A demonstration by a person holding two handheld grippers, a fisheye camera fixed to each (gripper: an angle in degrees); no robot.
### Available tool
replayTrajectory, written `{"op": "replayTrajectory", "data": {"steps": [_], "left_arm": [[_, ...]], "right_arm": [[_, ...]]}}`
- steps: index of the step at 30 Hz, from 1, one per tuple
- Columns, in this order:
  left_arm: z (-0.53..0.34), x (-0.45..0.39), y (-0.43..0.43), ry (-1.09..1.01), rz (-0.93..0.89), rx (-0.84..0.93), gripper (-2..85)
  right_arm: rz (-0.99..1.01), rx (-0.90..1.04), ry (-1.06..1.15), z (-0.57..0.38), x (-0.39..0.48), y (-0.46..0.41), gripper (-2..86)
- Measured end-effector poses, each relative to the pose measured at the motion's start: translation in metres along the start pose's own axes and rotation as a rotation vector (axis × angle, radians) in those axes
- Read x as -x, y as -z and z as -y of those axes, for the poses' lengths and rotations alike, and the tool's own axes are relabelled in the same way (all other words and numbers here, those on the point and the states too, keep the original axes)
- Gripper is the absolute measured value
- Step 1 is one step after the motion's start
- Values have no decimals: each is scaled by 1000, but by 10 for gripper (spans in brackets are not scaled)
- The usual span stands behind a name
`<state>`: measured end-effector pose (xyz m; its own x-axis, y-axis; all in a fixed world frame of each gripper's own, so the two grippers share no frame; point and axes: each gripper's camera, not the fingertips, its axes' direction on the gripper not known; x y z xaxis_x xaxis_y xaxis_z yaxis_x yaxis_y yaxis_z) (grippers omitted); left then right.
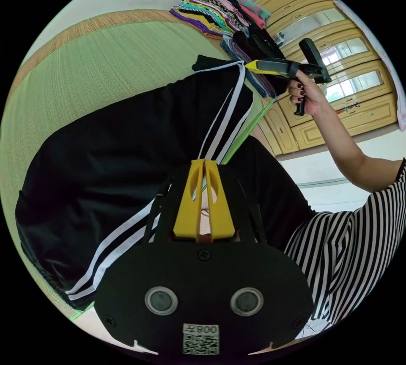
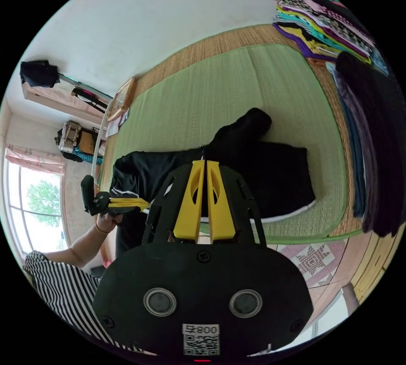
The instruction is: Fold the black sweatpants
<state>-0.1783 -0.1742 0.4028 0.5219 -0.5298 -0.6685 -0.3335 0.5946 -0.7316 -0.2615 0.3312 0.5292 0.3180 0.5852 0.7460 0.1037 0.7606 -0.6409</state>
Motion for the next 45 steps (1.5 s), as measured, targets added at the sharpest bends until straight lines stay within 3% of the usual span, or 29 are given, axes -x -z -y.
{"op": "replayTrajectory", "data": {"steps": [8,22,26,45], "left_arm": [[17,-27,-29,-8,78,138,3],[44,-57,-49,22,128,212,3],[51,-59,-50,55,101,203,5],[71,-53,-25,224,-177,-20,24]], "right_arm": [[56,5,-103,-83,-67,-31,5],[123,-4,-143,-167,-137,-75,5],[111,24,-151,-186,-155,-96,6],[485,-87,-245,-271,-229,-140,7]]}}
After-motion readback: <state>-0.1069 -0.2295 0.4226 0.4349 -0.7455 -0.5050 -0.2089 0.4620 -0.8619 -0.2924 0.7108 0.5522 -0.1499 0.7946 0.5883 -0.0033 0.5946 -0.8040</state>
